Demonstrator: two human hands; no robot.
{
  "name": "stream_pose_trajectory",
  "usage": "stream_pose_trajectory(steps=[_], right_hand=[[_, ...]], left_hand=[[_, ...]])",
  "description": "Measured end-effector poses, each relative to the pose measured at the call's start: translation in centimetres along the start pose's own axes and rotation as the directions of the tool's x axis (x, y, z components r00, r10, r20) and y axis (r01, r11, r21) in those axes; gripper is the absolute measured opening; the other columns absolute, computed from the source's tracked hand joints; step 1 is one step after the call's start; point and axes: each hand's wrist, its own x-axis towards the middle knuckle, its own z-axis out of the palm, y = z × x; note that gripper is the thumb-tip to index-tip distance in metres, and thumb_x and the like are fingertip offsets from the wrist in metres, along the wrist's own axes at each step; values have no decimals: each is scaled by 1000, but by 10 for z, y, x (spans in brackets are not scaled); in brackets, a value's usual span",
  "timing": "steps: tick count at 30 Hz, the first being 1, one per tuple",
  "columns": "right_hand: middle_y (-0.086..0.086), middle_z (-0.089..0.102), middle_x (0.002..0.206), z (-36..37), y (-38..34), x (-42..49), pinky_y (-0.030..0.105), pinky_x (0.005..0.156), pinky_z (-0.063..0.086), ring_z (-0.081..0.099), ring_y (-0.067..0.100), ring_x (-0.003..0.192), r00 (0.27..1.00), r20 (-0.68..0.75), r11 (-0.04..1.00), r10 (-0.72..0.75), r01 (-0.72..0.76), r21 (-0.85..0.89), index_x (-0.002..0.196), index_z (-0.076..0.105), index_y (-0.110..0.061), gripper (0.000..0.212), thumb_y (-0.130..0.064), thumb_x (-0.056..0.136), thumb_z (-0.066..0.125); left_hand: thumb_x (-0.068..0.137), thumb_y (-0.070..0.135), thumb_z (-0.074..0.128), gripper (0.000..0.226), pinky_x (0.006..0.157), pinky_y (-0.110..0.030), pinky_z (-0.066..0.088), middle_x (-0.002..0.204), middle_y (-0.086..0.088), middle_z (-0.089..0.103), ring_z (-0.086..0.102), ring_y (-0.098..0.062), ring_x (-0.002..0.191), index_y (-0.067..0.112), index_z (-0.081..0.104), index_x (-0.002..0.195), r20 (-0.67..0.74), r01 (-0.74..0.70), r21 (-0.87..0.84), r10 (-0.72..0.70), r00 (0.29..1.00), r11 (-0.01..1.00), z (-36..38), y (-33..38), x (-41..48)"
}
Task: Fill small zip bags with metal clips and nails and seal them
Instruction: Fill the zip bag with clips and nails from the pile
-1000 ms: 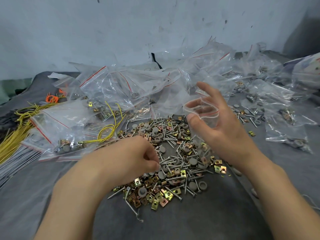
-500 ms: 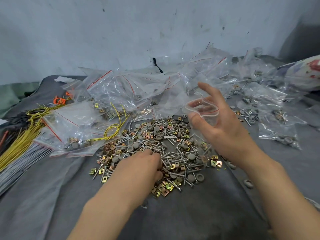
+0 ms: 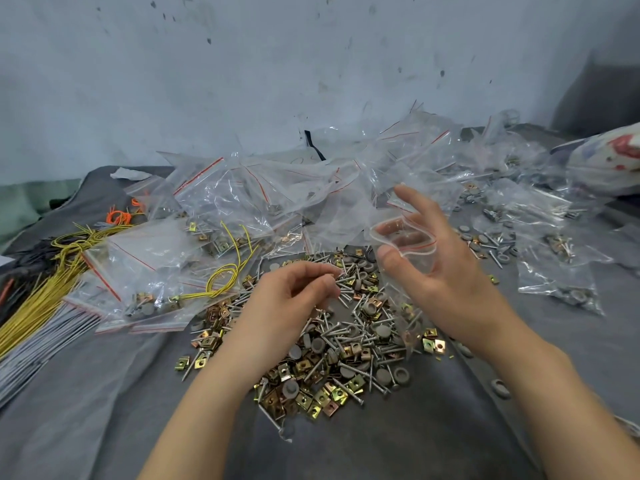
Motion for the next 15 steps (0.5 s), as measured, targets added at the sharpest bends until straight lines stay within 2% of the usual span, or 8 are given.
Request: stream_pose_trajectory(steps=[3,6,9,15], right_hand=[[-26,60,114,0,4,0,1,80,41,59,-7,106,1000,-4,1000,6,-6,5,149,35,-36,62,-29,95,66],[-26,61,113,-1,6,2,0,79,41,59,-7,106,1000,-10,1000,14,-14,14,149,35,-38,63,-30,95,66],[-25,61,115,-2,9,5,-1,80,40,57,-8,108,1000,-21,1000,14,-14,20,149,35,-41,62,-31,96,66],[-24,61,114,-1,12,10,1,80,41,58,-6,107,1000,-29,1000,10,-9,16,147,35,-41,62,-29,95,66]], left_hand=[[95,15,63,23,69,-13,49,89,11,74,62,2,75,34,73,104,11,-53,27,53,999,998,5,-3,4],[96,13,61,31,74,-14,50,93,4,75,64,-2,81,41,74,103,25,-80,19,80,996,997,8,-3,9],[96,10,60,37,72,-15,50,95,-2,74,64,-4,79,42,76,101,25,-91,-42,92,995,995,10,-2,14],[94,15,61,27,69,-16,50,99,4,75,61,-5,78,36,76,102,66,-107,-170,119,991,980,9,-2,25]])
